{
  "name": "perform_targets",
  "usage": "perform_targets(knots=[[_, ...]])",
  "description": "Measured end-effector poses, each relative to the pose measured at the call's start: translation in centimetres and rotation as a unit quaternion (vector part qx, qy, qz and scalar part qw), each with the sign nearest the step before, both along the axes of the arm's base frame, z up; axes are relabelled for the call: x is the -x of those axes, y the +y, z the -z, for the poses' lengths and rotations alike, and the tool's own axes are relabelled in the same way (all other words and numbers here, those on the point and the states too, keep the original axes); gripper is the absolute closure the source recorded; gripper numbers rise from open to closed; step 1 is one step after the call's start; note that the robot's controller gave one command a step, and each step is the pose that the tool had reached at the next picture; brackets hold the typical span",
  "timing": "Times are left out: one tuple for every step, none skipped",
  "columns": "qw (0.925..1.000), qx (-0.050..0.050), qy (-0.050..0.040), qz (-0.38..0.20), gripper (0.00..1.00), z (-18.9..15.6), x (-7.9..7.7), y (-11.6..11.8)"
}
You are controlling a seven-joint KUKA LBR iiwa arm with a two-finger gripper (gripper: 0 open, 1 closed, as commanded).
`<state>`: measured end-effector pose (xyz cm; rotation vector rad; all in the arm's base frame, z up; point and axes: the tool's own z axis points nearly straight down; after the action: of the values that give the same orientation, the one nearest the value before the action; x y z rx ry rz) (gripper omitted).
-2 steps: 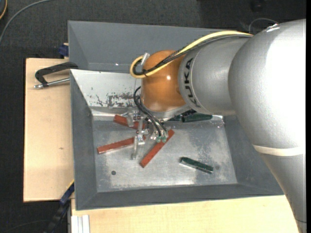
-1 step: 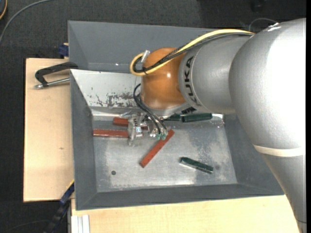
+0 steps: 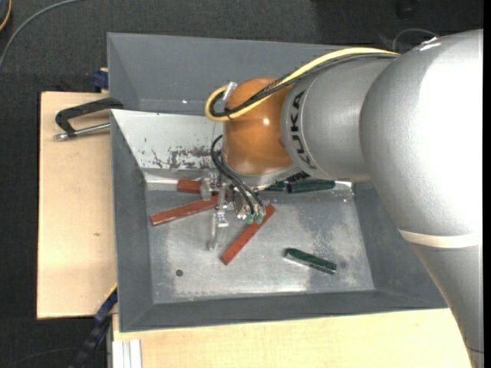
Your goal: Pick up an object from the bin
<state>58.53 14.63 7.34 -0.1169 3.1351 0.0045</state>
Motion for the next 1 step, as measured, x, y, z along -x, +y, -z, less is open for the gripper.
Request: perform_targets(knots=[[0.9990, -0.001, -0.0018, -0.045, 0.00, 0.18, -1.24, 5.57]])
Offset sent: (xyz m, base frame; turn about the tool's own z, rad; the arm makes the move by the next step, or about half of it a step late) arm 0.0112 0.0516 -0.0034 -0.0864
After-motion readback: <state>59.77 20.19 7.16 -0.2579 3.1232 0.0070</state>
